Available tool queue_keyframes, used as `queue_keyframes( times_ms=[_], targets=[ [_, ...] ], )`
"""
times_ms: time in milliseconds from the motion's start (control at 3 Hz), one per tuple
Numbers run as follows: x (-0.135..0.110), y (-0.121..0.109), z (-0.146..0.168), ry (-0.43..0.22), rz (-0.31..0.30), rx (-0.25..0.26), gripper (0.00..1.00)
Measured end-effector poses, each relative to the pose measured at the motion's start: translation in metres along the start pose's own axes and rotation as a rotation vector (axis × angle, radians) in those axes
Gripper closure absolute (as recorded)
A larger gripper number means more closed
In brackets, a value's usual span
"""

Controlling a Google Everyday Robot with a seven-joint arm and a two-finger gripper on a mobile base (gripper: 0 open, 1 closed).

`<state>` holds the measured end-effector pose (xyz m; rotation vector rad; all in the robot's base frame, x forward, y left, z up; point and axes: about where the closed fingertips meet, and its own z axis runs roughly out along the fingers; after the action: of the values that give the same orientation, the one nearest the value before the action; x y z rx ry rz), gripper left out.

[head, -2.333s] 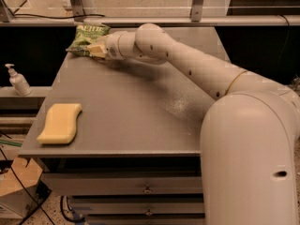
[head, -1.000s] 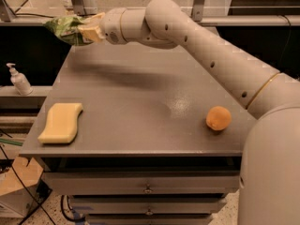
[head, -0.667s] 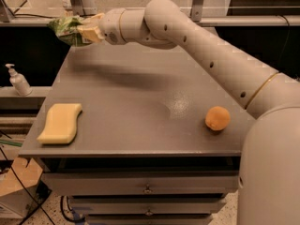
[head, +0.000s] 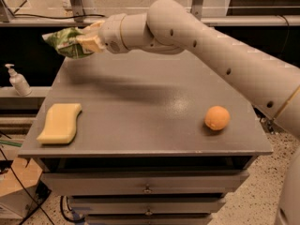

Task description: Move green jalapeno chip bag near sponge

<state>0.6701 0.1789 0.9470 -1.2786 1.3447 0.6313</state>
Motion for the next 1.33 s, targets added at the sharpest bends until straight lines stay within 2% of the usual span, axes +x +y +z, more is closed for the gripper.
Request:
queue_keyframes(
  times_ms=[333, 667, 1333],
  targets=[
    [0.008, 0.047, -0.018, 0.027, -0.005, -0.016, 1.00],
    [0.023, 0.086, -0.034, 0.042, 0.016, -0.033, 0.84],
    [0.051, 0.130, -0.071, 0.057, 0.085, -0.023, 0.37]
  ],
)
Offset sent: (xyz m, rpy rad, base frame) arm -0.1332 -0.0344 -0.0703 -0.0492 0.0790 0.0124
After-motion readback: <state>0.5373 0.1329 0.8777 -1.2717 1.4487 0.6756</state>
